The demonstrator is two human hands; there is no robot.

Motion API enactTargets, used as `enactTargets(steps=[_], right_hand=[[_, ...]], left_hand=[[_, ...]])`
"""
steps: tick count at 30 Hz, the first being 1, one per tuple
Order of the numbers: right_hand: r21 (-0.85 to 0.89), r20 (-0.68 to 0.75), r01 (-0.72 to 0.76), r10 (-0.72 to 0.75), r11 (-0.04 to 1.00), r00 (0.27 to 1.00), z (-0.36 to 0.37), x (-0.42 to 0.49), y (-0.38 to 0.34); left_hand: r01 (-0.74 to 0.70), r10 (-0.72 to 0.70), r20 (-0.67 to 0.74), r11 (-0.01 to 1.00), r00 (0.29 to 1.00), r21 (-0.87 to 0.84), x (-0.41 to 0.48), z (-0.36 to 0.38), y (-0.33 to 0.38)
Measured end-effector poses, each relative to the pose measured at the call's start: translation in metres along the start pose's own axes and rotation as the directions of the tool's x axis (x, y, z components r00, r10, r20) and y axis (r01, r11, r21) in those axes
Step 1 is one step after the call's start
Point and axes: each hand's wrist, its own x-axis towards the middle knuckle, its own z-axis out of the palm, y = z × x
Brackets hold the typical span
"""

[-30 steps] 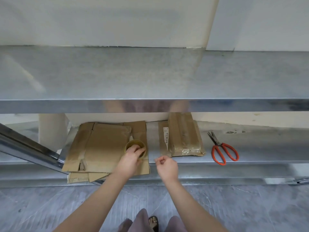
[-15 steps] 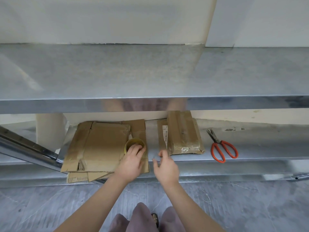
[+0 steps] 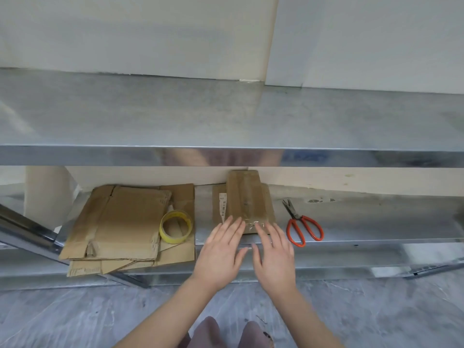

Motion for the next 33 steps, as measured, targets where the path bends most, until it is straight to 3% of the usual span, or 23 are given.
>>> enactTargets(steps=[7, 10, 14, 22, 28, 33], right_hand=[[0.098, 0.116, -0.065, 0.054, 0.993, 0.992, -0.003, 0.027, 0.036], [0.169, 0.194, -0.12, 0.086, 0.978, 0.977, 0.001, 0.034, 0.041], [0.244, 0.287, -0.172, 0.098, 0.954, 0.953, 0.006, 0.037, 0.048], [0.311, 0.318, -0.17, 0.066, 0.935, 0.946, 0.003, 0.062, 0.063], [0.122, 0.272, -0.066, 0.031, 0.99, 0.962, 0.01, 0.072, 0.053], [0.138, 0.334, -0.054, 0.005, 0.989, 0.943, 0.011, 0.072, 0.059]], left_hand=[[0.32, -0.33, -0.039, 0.933, 0.943, -0.164, 0.009, 0.018, 0.008], [0.418, -0.425, 0.048, 0.855, 0.904, -0.307, 0.017, 0.024, 0.008], [0.537, -0.49, 0.24, 0.664, 0.838, -0.52, 0.021, 0.028, 0.014], [0.607, -0.569, 0.221, 0.694, 0.792, -0.388, 0.049, 0.032, 0.002], [0.587, -0.558, 0.18, 0.764, 0.81, -0.269, 0.066, 0.039, -0.003], [0.574, -0.542, 0.19, 0.774, 0.819, -0.266, 0.066, 0.038, -0.005]])
